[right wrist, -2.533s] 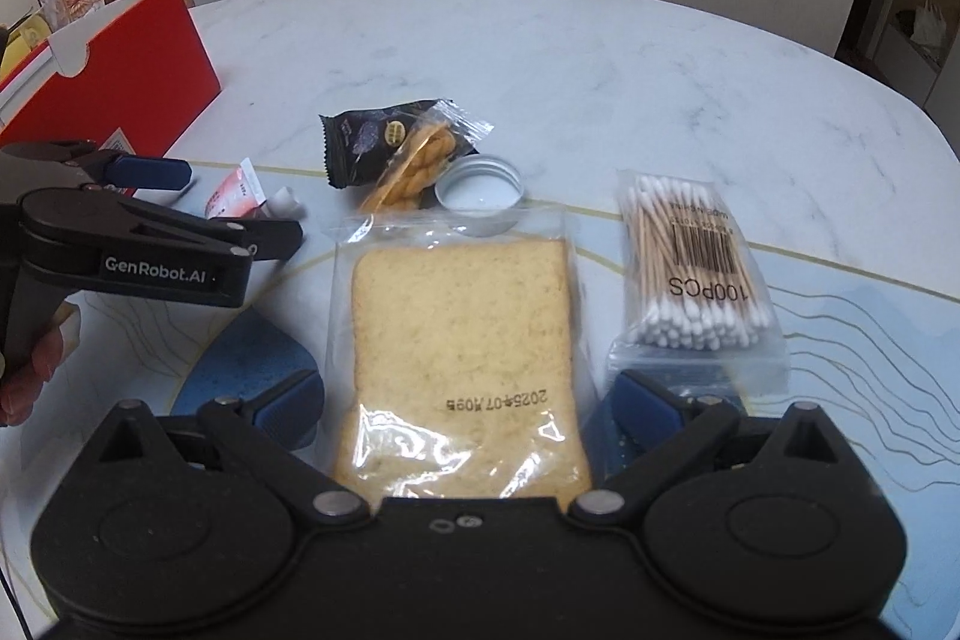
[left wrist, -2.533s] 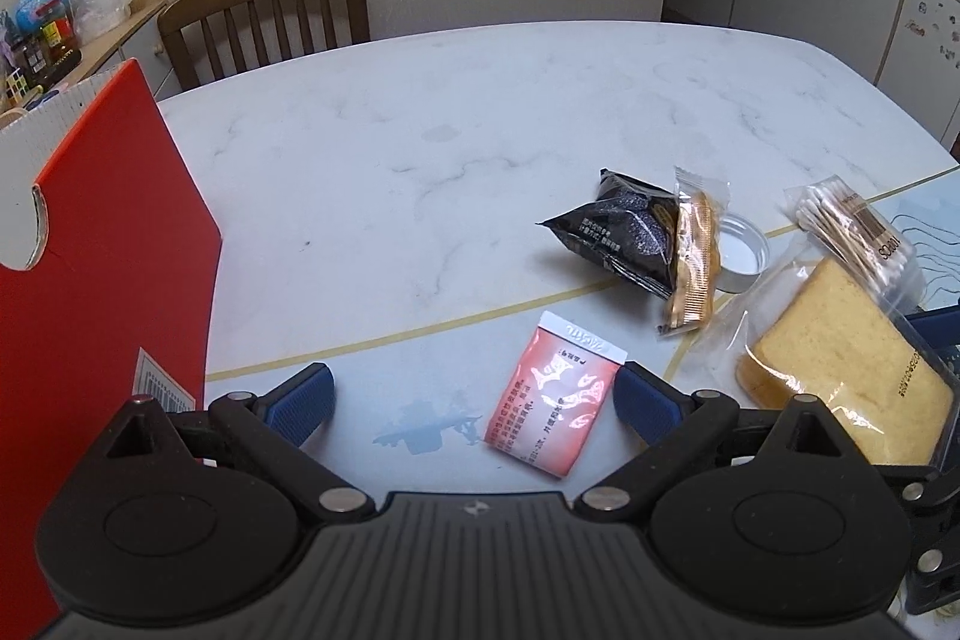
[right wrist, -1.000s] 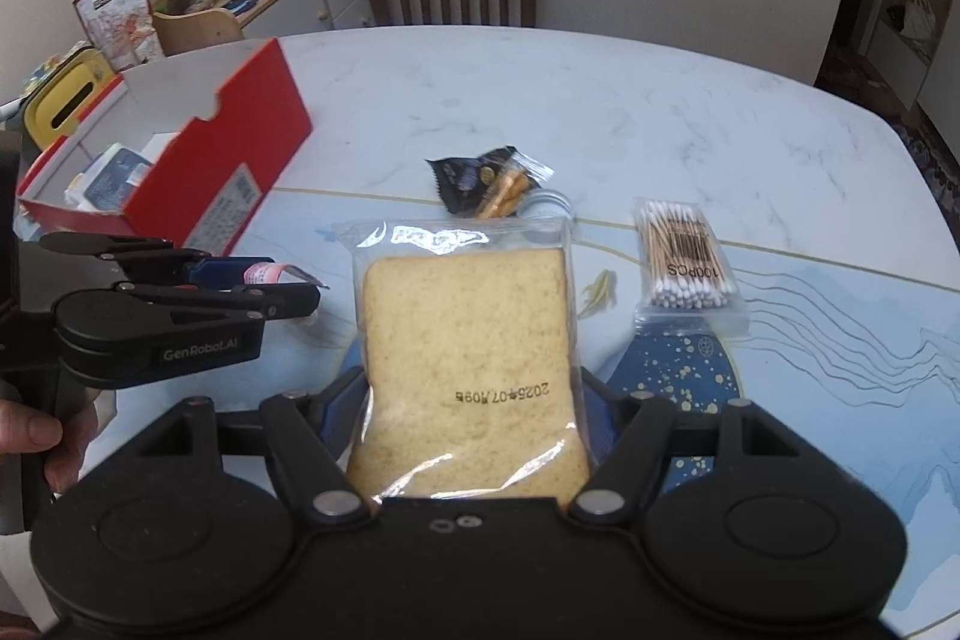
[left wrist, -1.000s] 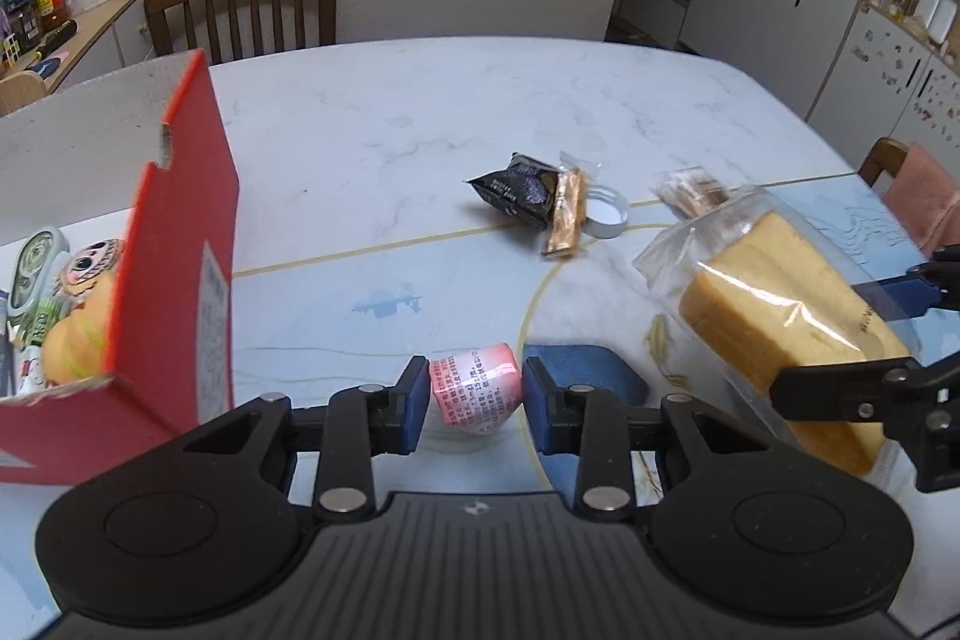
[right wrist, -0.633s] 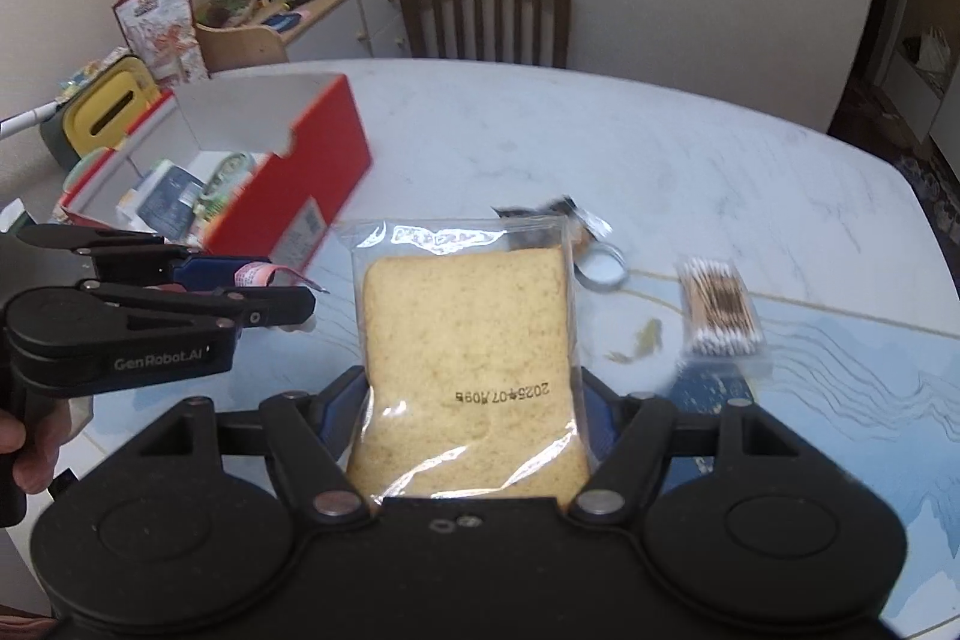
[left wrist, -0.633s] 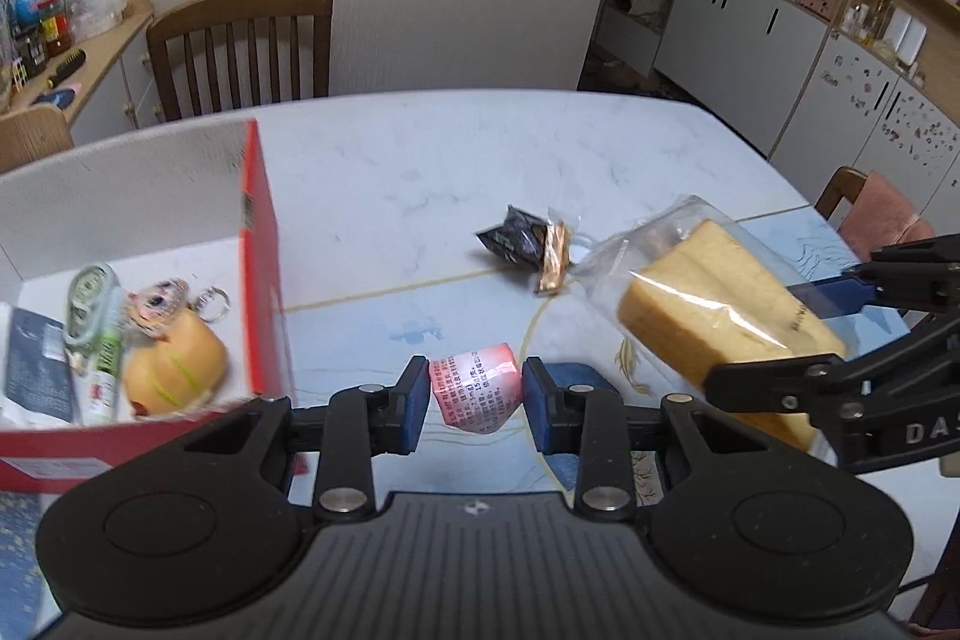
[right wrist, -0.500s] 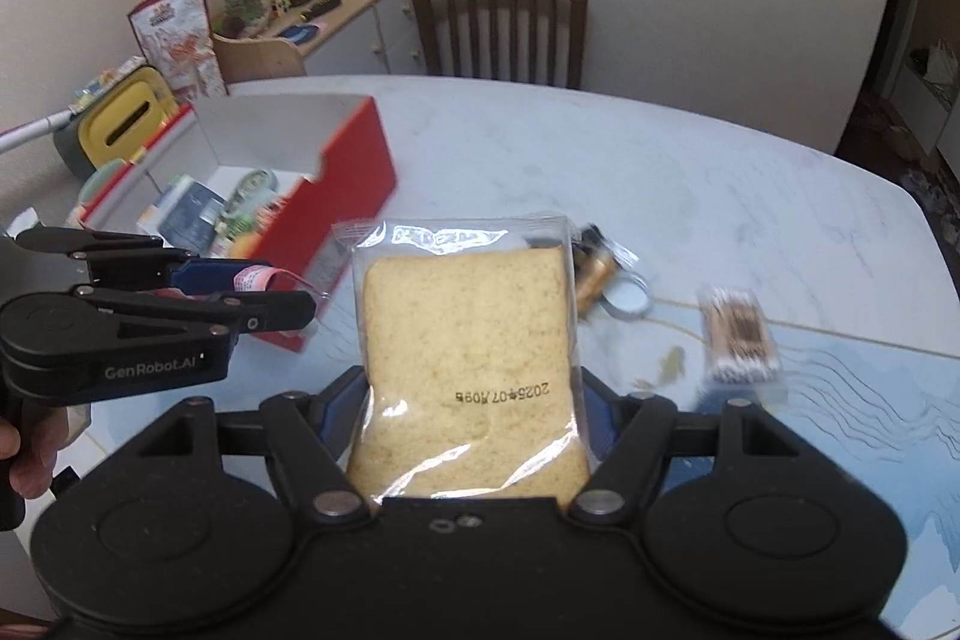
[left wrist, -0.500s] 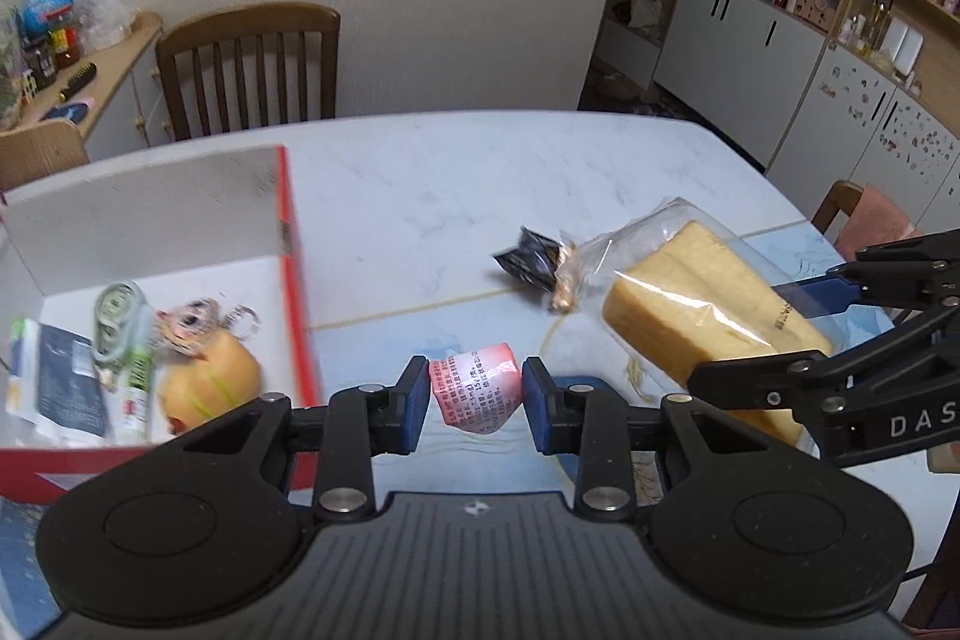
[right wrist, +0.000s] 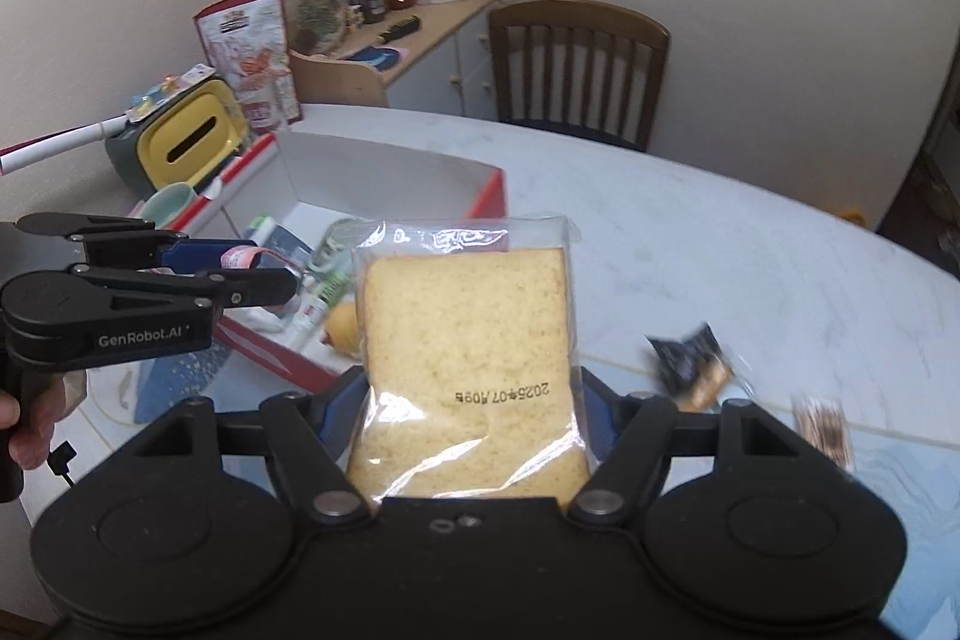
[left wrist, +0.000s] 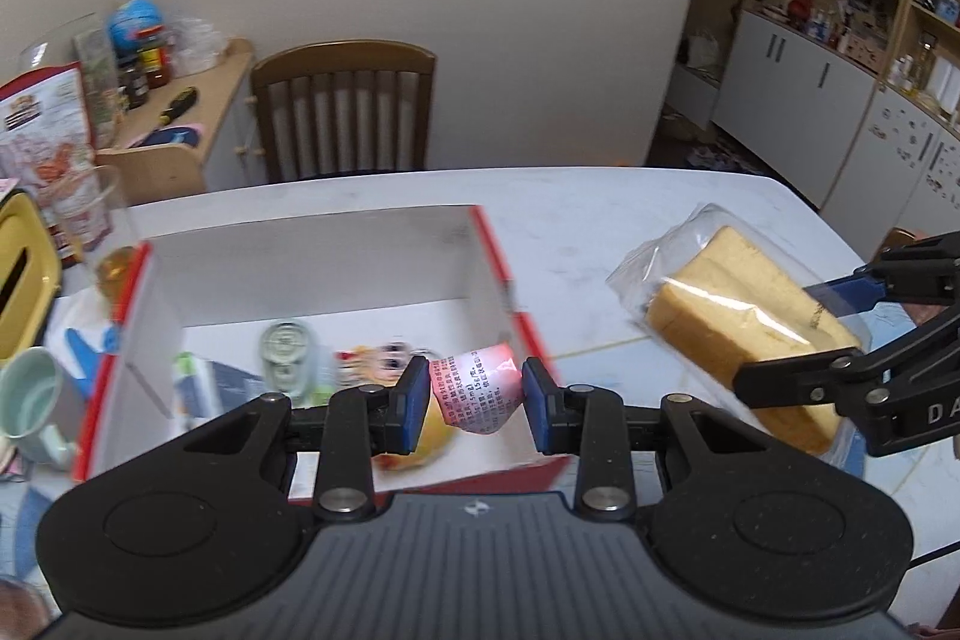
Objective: Organize objects
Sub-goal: 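Carry the pink packet and bagged bread with both tools over the shoebox, then open both tools to drop the pink packet and bagged bread into the box, then move both tools back over the cotton swabs and snack pack, then grasp the black snack pack with the left tool while the right tool grasps the cotton swab bag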
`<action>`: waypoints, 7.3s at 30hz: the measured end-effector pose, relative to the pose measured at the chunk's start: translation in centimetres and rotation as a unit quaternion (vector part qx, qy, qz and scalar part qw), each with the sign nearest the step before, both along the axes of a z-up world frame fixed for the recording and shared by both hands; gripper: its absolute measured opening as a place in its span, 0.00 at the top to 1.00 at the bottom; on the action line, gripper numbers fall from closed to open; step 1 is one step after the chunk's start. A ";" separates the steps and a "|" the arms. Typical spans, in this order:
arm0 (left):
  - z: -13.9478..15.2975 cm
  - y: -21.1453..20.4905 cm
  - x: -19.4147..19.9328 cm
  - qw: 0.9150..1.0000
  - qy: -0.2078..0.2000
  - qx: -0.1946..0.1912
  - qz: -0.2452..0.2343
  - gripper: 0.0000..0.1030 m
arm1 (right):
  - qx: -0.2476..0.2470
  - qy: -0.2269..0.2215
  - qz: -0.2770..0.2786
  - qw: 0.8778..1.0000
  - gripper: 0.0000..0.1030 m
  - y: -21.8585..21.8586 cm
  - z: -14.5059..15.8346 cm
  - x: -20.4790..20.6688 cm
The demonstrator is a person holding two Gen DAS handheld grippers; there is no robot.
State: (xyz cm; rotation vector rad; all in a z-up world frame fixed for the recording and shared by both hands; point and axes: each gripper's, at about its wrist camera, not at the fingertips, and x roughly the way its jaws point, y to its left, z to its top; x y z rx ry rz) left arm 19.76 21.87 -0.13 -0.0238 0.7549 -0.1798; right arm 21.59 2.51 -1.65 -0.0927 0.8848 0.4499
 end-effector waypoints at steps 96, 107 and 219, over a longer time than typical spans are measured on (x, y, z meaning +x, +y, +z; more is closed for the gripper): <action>-1.1 2.5 8.9 0.996 0.069 0.025 0.049 0.41 | -0.023 -0.018 0.085 0.996 0.22 8.3 -1.8 4.6; 1.3 -4.4 4.7 0.999 0.031 0.009 0.037 0.41 | 0.010 -0.012 0.067 0.998 0.20 0.7 0.1 2.1; -14.4 -25.4 17.7 0.993 0.077 0.056 -0.073 0.64 | -0.037 0.061 -0.153 0.986 0.64 -24.6 -15.2 8.6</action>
